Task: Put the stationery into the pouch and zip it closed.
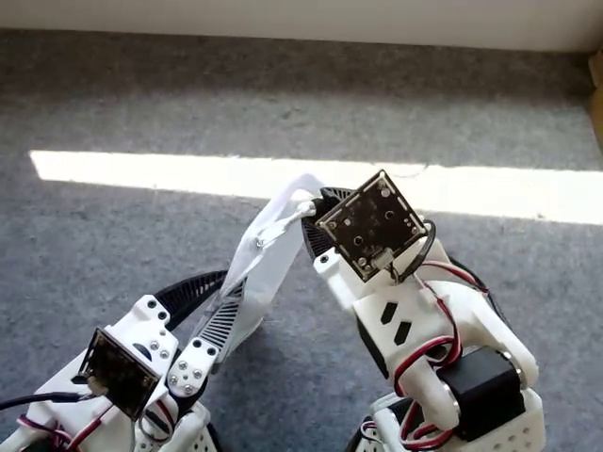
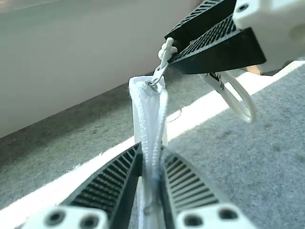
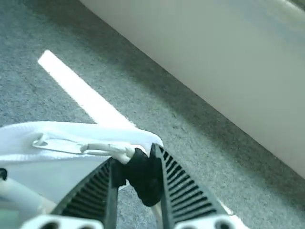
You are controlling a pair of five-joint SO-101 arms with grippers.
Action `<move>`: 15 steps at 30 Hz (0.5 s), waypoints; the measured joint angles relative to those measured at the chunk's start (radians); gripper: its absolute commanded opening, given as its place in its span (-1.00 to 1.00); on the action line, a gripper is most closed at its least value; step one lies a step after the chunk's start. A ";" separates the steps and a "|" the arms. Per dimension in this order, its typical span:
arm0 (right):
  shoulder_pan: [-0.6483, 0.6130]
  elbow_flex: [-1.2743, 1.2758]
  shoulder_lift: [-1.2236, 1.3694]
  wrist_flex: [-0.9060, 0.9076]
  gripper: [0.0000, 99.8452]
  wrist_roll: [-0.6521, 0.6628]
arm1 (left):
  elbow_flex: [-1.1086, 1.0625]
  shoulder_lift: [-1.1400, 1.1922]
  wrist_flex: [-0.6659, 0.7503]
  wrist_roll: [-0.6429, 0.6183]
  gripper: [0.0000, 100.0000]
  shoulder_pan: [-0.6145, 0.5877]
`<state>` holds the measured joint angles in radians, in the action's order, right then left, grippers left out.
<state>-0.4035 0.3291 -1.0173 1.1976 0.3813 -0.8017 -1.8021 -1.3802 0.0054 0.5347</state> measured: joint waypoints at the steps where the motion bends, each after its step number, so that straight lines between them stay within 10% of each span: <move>1: 0.000 0.000 0.000 0.000 -0.99 0.000 | 0.000 0.000 0.000 0.000 -0.99 0.000; 15: 0.044 0.002 0.040 -0.061 -0.99 0.021 | 0.006 0.000 0.002 0.002 -0.99 0.000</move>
<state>-0.3590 0.3307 -0.9774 1.1362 0.4028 -0.7956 -1.8021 -1.3786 0.0069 0.5347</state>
